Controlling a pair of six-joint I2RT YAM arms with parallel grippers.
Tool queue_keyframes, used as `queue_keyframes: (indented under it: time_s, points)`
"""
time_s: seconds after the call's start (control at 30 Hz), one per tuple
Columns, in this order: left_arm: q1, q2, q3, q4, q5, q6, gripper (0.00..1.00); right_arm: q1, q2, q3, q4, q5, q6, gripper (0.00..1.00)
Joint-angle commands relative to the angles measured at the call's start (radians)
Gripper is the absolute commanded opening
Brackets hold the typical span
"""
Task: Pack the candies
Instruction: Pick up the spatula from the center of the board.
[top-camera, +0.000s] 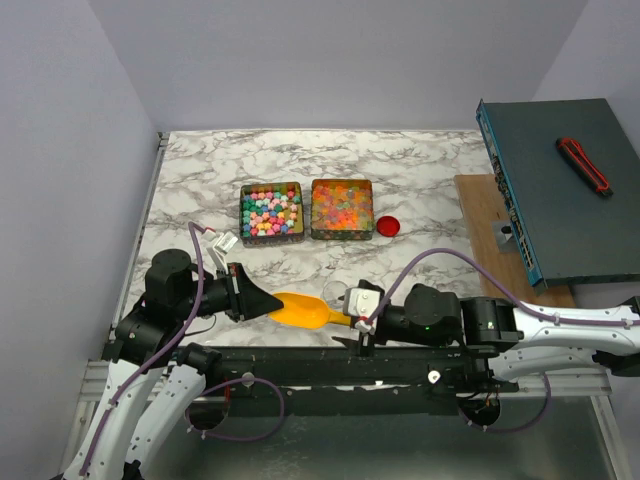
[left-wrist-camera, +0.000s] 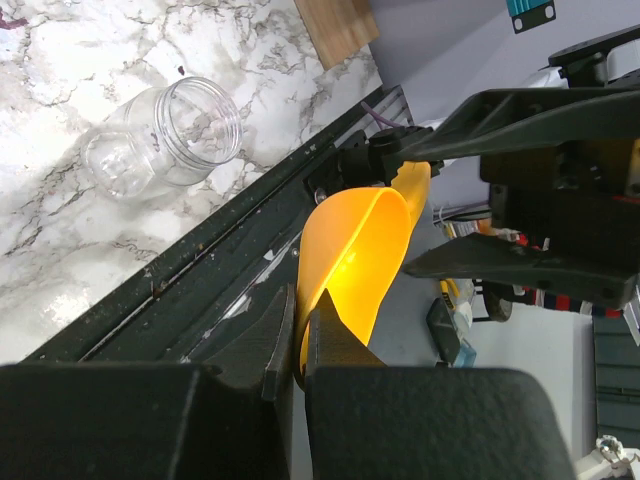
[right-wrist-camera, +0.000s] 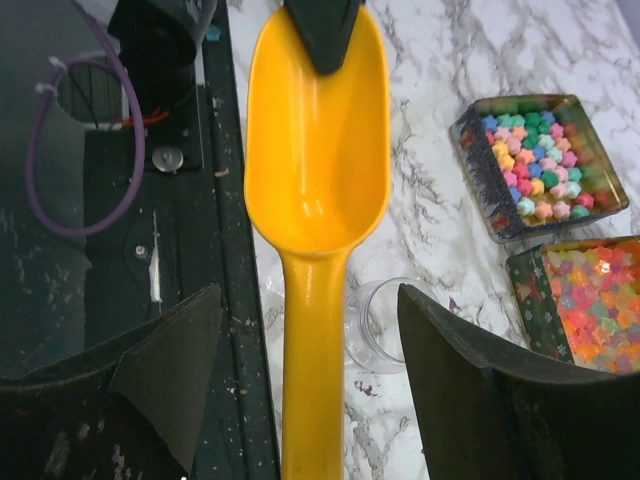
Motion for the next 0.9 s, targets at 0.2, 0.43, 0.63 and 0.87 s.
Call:
queue_keyframes:
  time_s: [0.2,0.43,0.63,0.87]
  points:
    - [-0.005,-0.018,-0.002,0.037,0.007,-0.061,0.0,0.008,0.073,0.006,-0.017,0.027,-0.065,0.72]
    - [-0.005,-0.026,-0.011,0.038,0.008,-0.072,0.0,0.008,0.064,-0.028,0.036,0.021,-0.074,0.66]
    - [-0.005,-0.027,-0.017,0.041,0.014,-0.076,0.0,0.008,0.079,-0.042,0.071,0.044,-0.081,0.55]
    - [-0.005,-0.031,-0.026,0.049,0.016,-0.085,0.0,0.007,0.08,-0.053,0.115,0.054,-0.096,0.47]
